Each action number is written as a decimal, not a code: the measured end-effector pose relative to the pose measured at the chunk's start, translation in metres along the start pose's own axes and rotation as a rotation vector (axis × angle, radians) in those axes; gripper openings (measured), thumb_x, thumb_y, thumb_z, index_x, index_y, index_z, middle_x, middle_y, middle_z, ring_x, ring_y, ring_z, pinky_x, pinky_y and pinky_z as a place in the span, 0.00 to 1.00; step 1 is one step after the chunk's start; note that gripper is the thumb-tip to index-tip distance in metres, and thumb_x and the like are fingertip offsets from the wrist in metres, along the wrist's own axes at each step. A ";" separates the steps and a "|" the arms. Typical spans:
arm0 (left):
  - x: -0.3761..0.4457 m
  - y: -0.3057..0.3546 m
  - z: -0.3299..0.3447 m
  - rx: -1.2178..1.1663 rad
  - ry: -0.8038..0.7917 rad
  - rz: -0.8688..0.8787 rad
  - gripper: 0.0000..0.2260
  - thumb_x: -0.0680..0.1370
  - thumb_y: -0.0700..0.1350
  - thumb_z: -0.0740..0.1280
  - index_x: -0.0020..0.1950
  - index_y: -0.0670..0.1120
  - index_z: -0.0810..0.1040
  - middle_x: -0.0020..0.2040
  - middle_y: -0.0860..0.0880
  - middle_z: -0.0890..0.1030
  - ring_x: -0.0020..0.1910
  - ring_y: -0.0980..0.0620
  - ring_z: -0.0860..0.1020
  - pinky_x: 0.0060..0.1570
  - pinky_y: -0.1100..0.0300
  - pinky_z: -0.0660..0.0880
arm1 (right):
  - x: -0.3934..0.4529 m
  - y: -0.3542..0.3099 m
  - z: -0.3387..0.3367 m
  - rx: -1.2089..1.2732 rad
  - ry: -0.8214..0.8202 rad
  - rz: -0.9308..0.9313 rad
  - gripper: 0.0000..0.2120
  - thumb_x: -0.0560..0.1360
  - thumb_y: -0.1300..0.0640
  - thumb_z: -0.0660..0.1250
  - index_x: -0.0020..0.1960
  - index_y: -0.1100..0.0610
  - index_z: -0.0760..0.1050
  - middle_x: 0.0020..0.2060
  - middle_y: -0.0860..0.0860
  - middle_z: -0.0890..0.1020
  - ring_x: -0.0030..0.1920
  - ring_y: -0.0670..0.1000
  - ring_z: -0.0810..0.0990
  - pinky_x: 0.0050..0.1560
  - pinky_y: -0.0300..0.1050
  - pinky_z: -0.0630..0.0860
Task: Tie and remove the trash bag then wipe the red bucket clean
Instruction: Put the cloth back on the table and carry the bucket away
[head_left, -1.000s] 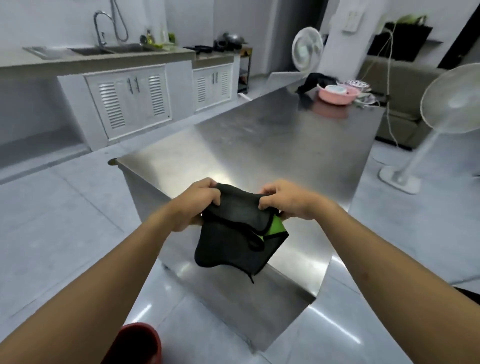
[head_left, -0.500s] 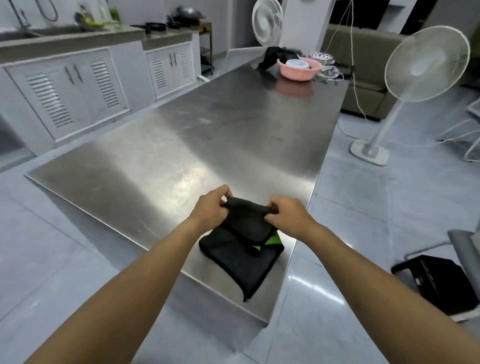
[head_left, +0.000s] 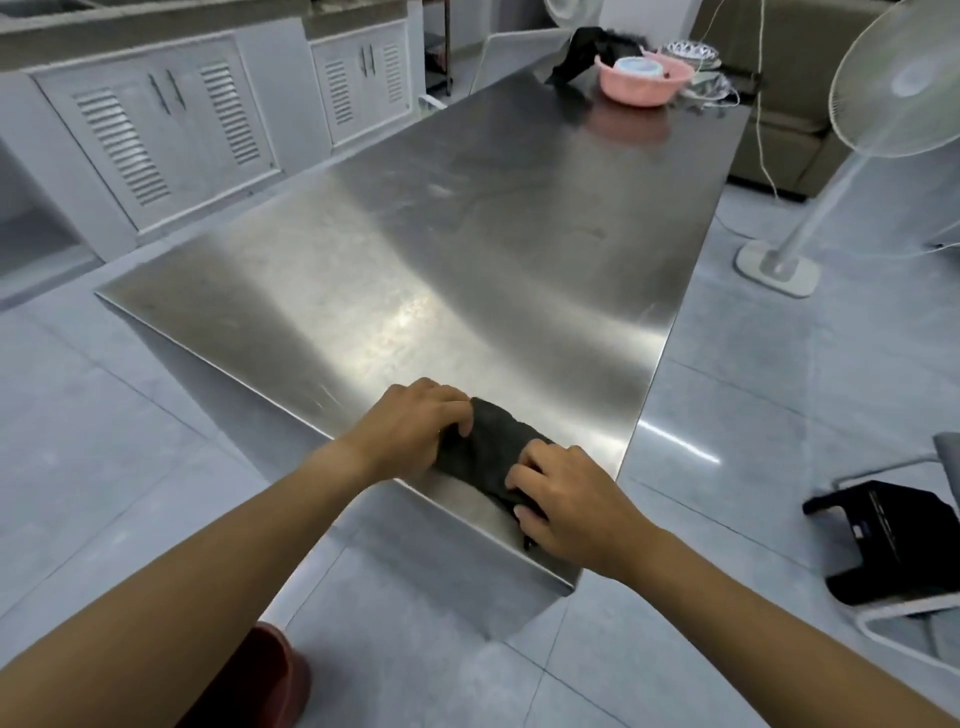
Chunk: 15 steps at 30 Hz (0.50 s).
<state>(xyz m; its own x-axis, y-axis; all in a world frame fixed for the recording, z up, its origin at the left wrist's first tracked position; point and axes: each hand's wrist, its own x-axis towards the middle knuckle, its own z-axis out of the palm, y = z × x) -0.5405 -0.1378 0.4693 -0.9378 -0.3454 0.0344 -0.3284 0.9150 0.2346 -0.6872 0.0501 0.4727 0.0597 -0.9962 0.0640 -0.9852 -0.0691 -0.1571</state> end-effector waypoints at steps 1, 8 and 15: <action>-0.005 0.001 0.004 0.036 0.026 0.006 0.18 0.72 0.34 0.57 0.55 0.50 0.78 0.66 0.53 0.77 0.63 0.46 0.73 0.55 0.50 0.72 | 0.000 -0.004 0.003 0.001 -0.003 0.014 0.11 0.76 0.52 0.59 0.52 0.56 0.77 0.47 0.52 0.77 0.43 0.53 0.75 0.44 0.46 0.71; -0.017 0.017 0.019 0.024 0.017 -0.138 0.19 0.74 0.35 0.56 0.63 0.47 0.70 0.60 0.48 0.78 0.64 0.45 0.73 0.56 0.51 0.66 | 0.004 -0.017 0.012 0.002 0.031 0.176 0.08 0.75 0.55 0.62 0.48 0.56 0.78 0.45 0.51 0.78 0.42 0.54 0.76 0.43 0.45 0.70; -0.024 0.031 0.018 0.073 -0.158 -0.233 0.26 0.78 0.36 0.56 0.75 0.46 0.58 0.78 0.48 0.60 0.76 0.47 0.60 0.67 0.46 0.62 | 0.008 -0.052 0.019 -0.086 0.046 0.420 0.09 0.74 0.57 0.61 0.50 0.59 0.75 0.48 0.55 0.77 0.45 0.56 0.74 0.48 0.51 0.72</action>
<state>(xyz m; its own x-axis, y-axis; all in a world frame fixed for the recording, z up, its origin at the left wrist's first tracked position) -0.5302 -0.0969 0.4583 -0.8400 -0.5169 -0.1649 -0.5392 0.8291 0.1479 -0.6328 0.0452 0.4621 -0.3545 -0.9334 0.0559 -0.9324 0.3484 -0.0959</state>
